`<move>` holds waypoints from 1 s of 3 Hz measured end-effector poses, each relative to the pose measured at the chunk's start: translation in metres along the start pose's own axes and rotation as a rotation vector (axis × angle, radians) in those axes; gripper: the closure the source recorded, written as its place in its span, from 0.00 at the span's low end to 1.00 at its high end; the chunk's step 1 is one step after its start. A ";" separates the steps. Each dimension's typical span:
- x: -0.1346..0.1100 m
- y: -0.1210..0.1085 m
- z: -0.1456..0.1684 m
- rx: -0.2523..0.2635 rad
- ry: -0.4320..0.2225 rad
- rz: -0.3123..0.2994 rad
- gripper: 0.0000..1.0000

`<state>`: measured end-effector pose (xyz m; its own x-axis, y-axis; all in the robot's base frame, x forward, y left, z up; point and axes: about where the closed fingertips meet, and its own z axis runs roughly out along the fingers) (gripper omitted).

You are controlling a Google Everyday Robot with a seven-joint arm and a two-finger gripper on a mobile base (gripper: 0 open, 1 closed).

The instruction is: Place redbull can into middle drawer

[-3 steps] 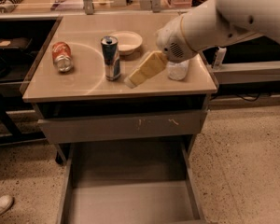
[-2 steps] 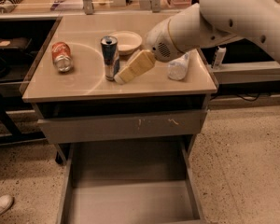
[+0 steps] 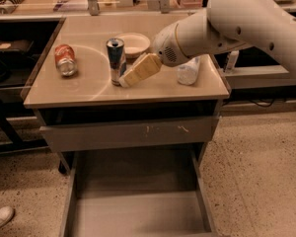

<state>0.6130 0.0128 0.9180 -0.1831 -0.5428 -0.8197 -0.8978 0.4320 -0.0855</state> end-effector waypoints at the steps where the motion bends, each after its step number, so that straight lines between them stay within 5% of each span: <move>1: -0.003 -0.025 0.014 0.057 -0.037 0.022 0.00; 3: 0.002 -0.042 0.028 0.086 -0.038 0.049 0.00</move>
Offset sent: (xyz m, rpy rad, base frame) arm 0.0751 -0.0100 -0.0207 0.0574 -0.0379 -0.1546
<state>0.6620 0.0140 0.9041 -0.2088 -0.4923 -0.8450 -0.8500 0.5186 -0.0921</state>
